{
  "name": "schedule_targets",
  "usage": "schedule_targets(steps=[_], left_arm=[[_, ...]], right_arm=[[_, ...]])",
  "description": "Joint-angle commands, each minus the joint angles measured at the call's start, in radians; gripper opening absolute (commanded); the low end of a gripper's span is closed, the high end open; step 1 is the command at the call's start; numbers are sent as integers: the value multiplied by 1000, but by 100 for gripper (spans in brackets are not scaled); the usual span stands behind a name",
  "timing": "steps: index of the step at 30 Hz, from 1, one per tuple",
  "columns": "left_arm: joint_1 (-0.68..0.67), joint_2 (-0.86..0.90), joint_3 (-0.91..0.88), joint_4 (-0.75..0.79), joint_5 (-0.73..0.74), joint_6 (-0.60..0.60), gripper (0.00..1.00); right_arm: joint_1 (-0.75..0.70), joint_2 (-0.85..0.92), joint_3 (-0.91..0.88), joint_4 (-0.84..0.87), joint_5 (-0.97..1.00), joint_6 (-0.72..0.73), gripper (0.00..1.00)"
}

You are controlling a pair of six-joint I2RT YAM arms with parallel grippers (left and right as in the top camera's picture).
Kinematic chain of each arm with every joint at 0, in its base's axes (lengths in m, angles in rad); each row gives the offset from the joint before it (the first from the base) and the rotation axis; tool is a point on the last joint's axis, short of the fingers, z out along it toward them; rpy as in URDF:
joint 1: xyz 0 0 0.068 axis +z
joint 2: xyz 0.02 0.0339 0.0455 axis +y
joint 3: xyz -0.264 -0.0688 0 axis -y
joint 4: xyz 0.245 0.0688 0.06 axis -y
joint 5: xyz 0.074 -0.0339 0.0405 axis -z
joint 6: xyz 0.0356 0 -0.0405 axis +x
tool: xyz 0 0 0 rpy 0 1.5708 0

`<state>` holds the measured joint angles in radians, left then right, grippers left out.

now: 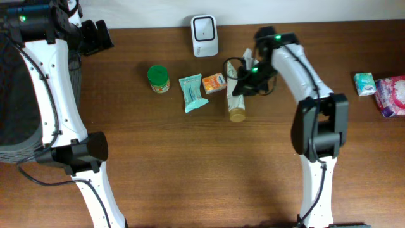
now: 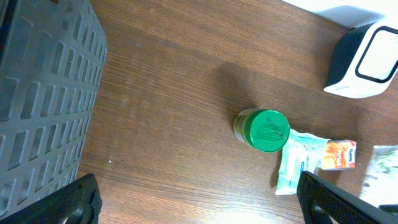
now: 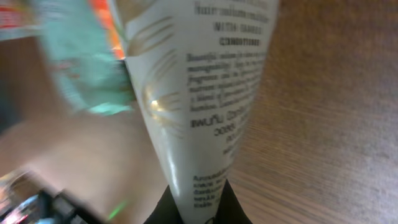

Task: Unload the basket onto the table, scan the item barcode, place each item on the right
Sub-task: 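Lift the Pantene tube with the right gripper and reorient it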

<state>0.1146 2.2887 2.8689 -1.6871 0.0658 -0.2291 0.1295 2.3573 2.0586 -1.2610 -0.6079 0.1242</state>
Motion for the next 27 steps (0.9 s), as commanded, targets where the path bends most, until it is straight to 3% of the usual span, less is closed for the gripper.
schedule_targets(steps=[1,5,10,13,15,16,21,27], left_arm=[[4,-35,12,-1,-10,-2,99],[4,-35,12,-1,-10,-2,99],[4,-35,12,-1,-10,-2,99],[4,-35,12,-1,-10,-2,99],[3,-35,12,-1,-10,-2,99],[4,-35,12,-1,-10,-2,99],[3,-35,12,-1,-10,-2,99],[4,-35,12,-1,-10,-2,99]], right_arm=[[-40,-45,-2,-4,-352,-190,4],[-38,-45,-76,15,-554,-251,4],[-69,-43,-343,237,-555,-119,4],[-140,-43,-438,271,-470,-97,35],[-200,-53,-427,214,-374,-97,50],[-225,-57,-403,166,-334,-97,51],[-237,-113,-141,-116,-28,-128,53],[-37,-151,-22,-175,242,-131,49]])
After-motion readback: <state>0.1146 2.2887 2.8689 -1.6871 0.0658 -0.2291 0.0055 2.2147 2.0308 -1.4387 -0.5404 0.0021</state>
